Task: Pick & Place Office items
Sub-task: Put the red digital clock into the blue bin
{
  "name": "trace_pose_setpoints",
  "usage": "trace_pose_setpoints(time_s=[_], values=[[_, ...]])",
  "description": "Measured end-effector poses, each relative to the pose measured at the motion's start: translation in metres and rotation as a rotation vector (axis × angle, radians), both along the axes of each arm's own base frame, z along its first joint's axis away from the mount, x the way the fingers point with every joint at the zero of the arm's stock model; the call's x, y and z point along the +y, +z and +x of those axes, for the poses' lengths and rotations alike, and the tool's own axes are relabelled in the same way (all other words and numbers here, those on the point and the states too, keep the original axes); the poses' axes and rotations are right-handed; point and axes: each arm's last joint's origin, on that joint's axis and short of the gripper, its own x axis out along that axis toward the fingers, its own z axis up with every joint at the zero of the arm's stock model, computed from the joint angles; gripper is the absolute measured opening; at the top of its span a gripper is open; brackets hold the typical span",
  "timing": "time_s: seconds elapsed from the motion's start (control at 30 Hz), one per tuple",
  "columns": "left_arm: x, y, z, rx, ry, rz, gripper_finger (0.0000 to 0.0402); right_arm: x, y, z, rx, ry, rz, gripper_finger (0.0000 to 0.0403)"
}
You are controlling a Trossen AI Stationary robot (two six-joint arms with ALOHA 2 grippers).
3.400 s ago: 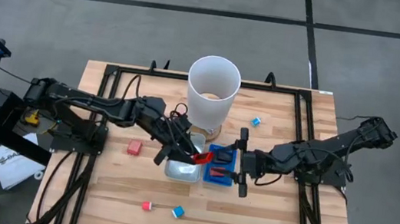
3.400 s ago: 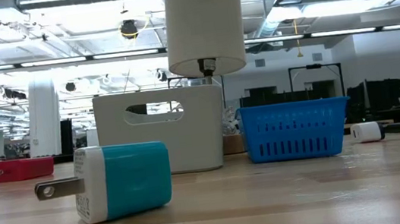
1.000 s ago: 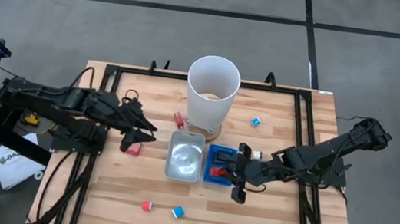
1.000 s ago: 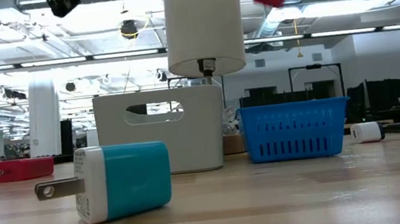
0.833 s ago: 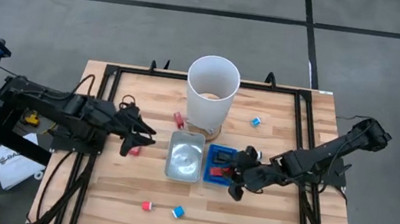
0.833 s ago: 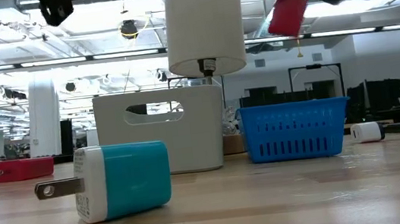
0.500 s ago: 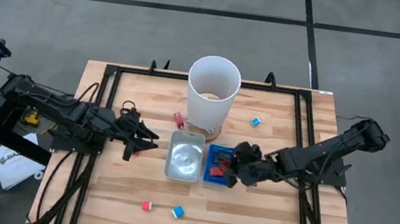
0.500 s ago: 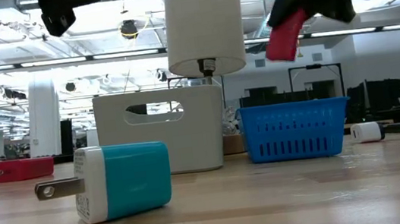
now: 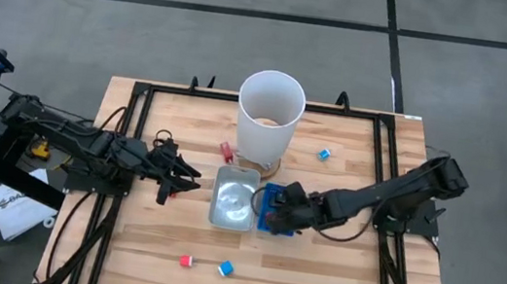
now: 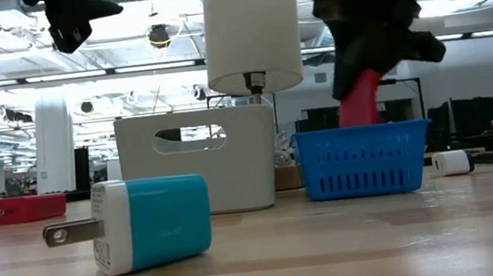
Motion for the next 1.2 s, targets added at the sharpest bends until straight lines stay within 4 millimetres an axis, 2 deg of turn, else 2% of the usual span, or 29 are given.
trace_pose_setpoints(time_s=[0.47, 0.77, 0.9, 1.2], values=[[0.0, 0.0, 0.0, 0.001, -0.005, 0.02, 0.0191, 0.001, -0.007, 0.025, 0.282, -0.034, -0.071, 0.0059], [0.0, 0.0, 0.0, 0.0, 0.008, 0.026, 0.0191, -0.001, -0.009, 0.029, 0.281, -0.058, -0.067, 0.0067], [0.0, 0.0, 0.0, 0.0, 0.007, 0.026, 0.0191, -0.002, -0.005, 0.031, 0.249, -0.049, -0.066, 0.0109], [0.001, 0.0, 0.0, 0.002, 0.007, 0.028, 0.0191, -0.002, -0.003, 0.032, 0.224, -0.06, -0.075, 0.0244]])
